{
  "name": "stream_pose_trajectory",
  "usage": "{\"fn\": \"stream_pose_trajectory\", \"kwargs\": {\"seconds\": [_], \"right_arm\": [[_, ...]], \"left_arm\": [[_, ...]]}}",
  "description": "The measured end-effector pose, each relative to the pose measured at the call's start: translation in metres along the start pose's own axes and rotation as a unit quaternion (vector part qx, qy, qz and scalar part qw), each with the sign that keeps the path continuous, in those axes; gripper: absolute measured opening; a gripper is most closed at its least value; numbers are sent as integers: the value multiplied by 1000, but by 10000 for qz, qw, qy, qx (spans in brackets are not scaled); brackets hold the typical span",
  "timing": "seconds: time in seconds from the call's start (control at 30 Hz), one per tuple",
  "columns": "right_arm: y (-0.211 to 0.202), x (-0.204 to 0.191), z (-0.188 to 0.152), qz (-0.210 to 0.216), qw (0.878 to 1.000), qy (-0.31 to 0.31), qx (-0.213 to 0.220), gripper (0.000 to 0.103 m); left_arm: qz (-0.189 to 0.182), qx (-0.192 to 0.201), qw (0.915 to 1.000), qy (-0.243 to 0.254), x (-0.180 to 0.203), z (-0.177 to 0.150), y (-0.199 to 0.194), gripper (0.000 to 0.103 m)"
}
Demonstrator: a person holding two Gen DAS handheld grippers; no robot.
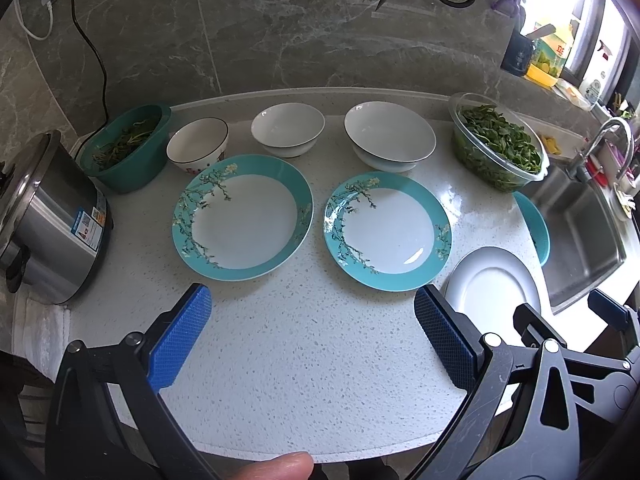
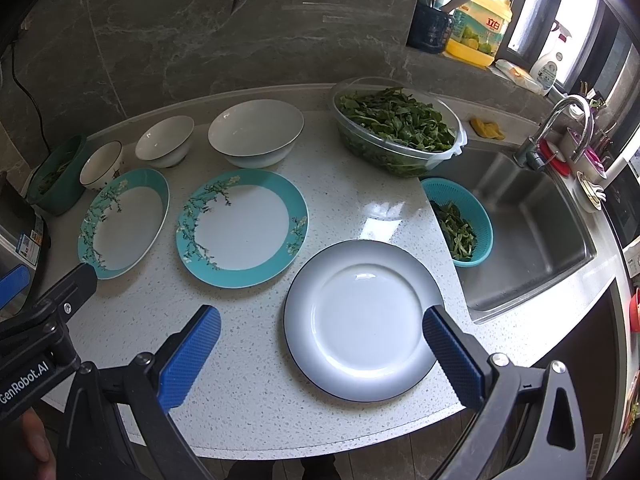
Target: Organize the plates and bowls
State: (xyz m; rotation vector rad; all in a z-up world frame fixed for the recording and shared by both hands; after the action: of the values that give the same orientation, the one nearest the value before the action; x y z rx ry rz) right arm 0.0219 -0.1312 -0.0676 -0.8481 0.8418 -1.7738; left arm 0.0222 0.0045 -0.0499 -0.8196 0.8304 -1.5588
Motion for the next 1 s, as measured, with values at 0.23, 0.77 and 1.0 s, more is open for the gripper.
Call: {"fn": "stream_pose_trajectory", "kwargs": {"seconds": [0.23, 0.77, 1.0], "right_arm": [[2, -1, 1, -26, 10000, 13, -32, 103], [6, -6, 3, -61, 10000, 13, -71, 103], [8, -5, 4, -77, 9999, 21, -102, 103]], "left_arm": [[-19, -32, 10000, 10, -1, 2, 5, 103], [-65, -81, 9999, -1, -7, 5, 14, 103], [-92, -103, 9999, 11, -8, 6, 18, 103]]}}
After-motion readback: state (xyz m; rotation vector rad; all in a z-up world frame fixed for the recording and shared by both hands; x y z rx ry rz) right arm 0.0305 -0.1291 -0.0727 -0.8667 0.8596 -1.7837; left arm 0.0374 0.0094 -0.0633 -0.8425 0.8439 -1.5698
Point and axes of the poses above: each gripper's, at about its wrist camera, not at the fingertips, and y roughly the way its jaws point, x to its right, z to its top, the point moved 3 cm from there along y, roughly the way its jaws point, and after that the axes turned 5 degrees about -z, right-handed, at the moved point
